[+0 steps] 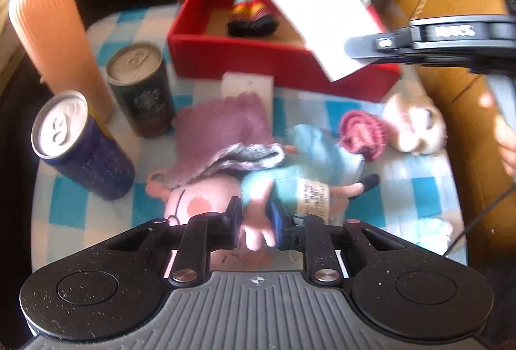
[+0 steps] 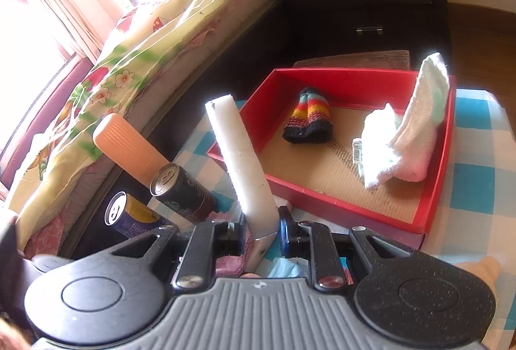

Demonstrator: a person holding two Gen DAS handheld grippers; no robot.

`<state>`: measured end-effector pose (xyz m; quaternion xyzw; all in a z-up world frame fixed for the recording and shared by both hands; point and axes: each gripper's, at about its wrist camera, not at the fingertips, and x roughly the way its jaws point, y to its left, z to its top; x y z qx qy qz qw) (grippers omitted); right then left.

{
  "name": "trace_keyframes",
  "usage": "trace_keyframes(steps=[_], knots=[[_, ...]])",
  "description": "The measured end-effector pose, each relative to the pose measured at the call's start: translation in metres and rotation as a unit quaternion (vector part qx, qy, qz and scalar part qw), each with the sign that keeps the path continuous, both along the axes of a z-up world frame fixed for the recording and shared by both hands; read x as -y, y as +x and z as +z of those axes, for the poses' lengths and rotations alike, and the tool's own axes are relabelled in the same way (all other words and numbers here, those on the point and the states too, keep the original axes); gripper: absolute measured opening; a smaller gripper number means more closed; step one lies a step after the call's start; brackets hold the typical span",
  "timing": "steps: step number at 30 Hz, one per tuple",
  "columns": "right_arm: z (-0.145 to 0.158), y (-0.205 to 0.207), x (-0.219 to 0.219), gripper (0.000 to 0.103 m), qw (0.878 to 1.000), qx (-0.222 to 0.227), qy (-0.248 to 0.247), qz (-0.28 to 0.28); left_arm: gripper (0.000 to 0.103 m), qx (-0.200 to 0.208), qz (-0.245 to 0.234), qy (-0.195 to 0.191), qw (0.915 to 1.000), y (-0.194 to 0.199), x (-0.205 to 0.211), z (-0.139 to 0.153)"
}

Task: Organize soft objects
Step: 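Grasp the pink pig plush in the blue shirt with the left gripper, then lift the pig plush with the left gripper while the right carries the foam block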

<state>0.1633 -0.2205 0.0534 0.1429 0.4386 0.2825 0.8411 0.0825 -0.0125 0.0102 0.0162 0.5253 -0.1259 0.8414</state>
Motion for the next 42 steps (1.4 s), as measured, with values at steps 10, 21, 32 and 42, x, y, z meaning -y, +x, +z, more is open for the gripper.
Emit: trace_keyframes(steps=[10,21,32,42], knots=[[0.002,0.000,0.002,0.000,1.000,-0.005,0.011,-0.001,0.083,0.038,-0.286,0.220,0.9319,-0.023,0.043,-0.033],[-0.006,0.011,-0.002,0.002,1.000,-0.019,0.011,-0.005,0.097,-0.006,-0.249,0.053,0.9669,-0.013,0.016,-0.030],[-0.011,0.010,-0.011,0.002,1.000,-0.023,0.005,0.003,0.090,-0.010,-0.275,0.199,0.9405,0.027,0.059,-0.076],[-0.002,0.004,-0.007,0.002,1.000,-0.010,-0.011,0.000,0.086,-0.044,-0.150,-0.018,0.9875,-0.019,0.007,-0.018]])
